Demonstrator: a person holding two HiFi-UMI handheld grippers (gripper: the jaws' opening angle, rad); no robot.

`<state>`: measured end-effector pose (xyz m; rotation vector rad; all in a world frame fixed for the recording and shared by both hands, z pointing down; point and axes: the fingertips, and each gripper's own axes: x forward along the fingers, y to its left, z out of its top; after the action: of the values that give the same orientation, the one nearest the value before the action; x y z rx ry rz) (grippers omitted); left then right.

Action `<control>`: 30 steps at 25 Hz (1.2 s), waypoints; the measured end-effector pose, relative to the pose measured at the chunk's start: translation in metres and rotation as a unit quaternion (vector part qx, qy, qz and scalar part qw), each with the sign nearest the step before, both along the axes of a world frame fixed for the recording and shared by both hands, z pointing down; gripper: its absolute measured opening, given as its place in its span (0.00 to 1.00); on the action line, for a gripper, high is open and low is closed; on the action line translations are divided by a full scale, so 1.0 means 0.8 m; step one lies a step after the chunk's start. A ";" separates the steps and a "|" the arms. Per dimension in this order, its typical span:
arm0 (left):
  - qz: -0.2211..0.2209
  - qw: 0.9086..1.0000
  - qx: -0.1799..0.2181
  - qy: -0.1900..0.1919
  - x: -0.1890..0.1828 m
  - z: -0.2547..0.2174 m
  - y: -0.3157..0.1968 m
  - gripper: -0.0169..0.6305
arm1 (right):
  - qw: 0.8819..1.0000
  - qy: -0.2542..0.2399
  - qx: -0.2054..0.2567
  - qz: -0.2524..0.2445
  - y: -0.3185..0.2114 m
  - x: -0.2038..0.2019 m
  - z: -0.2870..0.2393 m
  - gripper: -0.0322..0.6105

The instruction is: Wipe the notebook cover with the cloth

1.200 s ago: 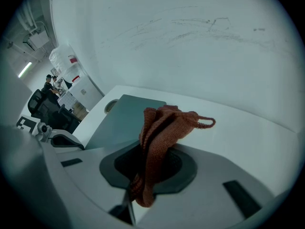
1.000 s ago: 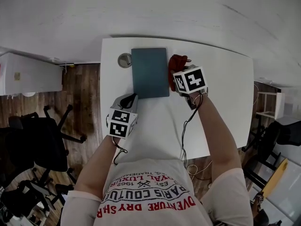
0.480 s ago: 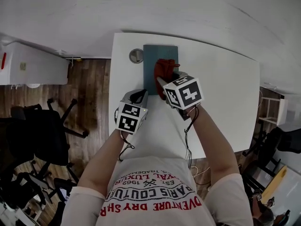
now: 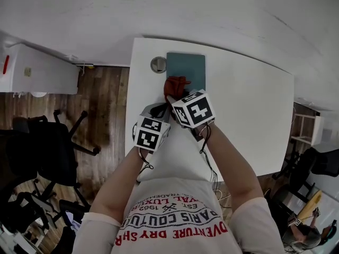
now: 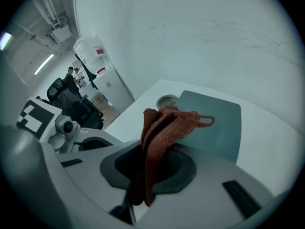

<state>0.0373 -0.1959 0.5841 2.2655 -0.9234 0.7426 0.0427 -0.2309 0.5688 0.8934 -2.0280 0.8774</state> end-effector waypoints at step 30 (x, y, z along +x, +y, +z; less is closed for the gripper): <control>-0.002 1.000 0.003 -0.002 0.000 -0.002 -0.002 0.04 | 0.999 0.021 0.003 0.038 0.011 0.050 0.018 0.18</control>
<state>0.0372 -0.1972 0.5826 2.2670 -0.9339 0.7436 0.0829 -0.2223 0.5829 0.9896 -1.9727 0.8878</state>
